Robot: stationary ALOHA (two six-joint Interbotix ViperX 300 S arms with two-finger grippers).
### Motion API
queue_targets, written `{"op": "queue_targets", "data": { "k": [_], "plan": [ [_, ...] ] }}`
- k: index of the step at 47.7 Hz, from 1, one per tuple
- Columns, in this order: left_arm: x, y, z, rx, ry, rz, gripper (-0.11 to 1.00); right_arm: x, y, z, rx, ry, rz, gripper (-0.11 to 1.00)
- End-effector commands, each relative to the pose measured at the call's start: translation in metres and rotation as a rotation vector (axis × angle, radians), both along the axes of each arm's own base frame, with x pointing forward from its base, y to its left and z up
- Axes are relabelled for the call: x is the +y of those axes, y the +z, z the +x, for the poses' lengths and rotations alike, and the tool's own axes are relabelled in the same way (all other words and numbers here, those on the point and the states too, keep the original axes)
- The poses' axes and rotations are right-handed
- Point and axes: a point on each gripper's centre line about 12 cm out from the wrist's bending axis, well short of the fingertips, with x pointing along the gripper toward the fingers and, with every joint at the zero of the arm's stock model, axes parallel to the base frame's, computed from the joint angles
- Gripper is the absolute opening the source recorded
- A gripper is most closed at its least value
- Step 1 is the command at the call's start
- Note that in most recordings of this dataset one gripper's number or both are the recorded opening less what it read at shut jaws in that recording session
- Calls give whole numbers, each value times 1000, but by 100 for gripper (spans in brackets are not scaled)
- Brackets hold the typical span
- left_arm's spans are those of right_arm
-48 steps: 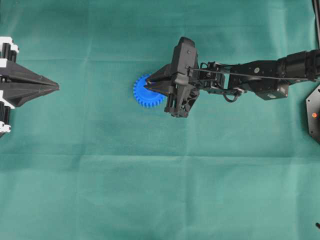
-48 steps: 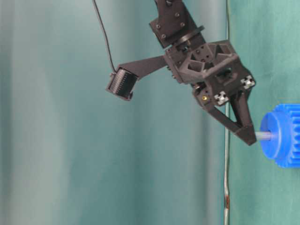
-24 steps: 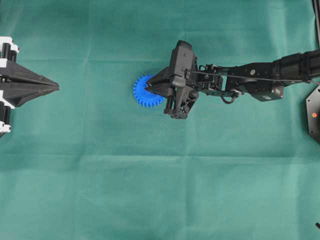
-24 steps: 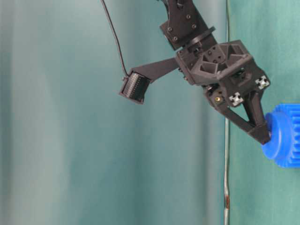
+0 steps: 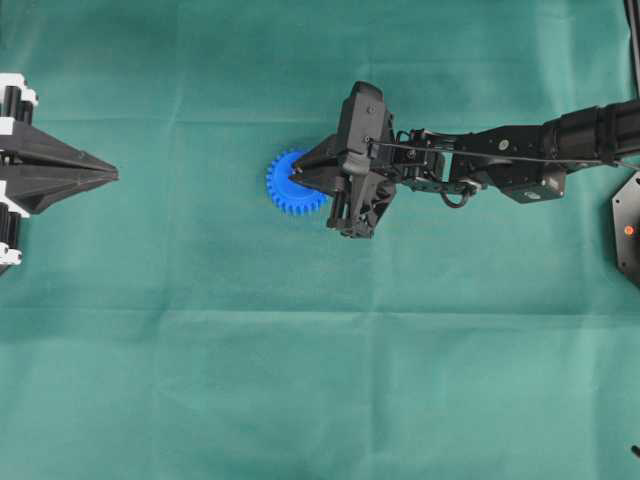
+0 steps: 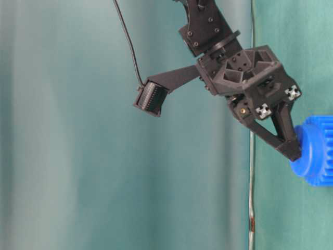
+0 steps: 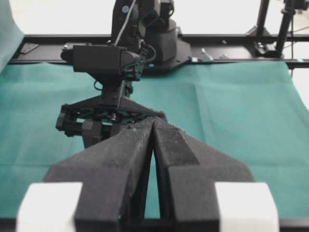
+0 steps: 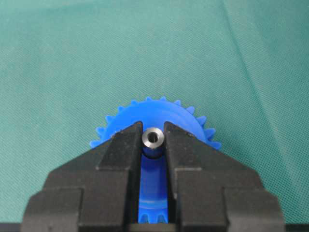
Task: Insert the shaft placed at a random location into the center hole of the medium gear at another random location.
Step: 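Lower the shaft into the gear's center hole with the right gripper, then open the right gripper and retract it up and right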
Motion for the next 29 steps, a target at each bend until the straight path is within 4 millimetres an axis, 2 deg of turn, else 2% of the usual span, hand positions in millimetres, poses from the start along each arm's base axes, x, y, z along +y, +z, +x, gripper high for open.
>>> {"op": "queue_targets", "data": {
  "k": [1, 4, 6, 14, 17, 19, 25, 29],
  "plan": [
    [0, 9, 2, -23, -1, 3, 0, 3, 13, 8, -42, 3, 3, 14],
    [0, 9, 2, -23, -1, 3, 0, 3, 14, 8, -44, 3, 2, 15],
    [0, 9, 2, -23, -1, 3, 0, 4, 15, 9, -47, 7, 2, 21],
    [0, 9, 2, -23, -1, 3, 0, 5, 23, 9, -70, 9, 0, 72],
    [0, 9, 2, -23, -1, 3, 0, 6, 28, 7, -78, 11, -4, 86],
    [0, 9, 2, -23, -1, 3, 0, 5, 31, 6, -84, 9, -5, 85],
    [0, 9, 2, -23, -1, 3, 0, 6, 42, 3, -104, 11, -6, 72],
    [0, 9, 2, -21, -1, 3, 0, 6, 47, -1, -112, 11, -7, 72]
  ]
}}
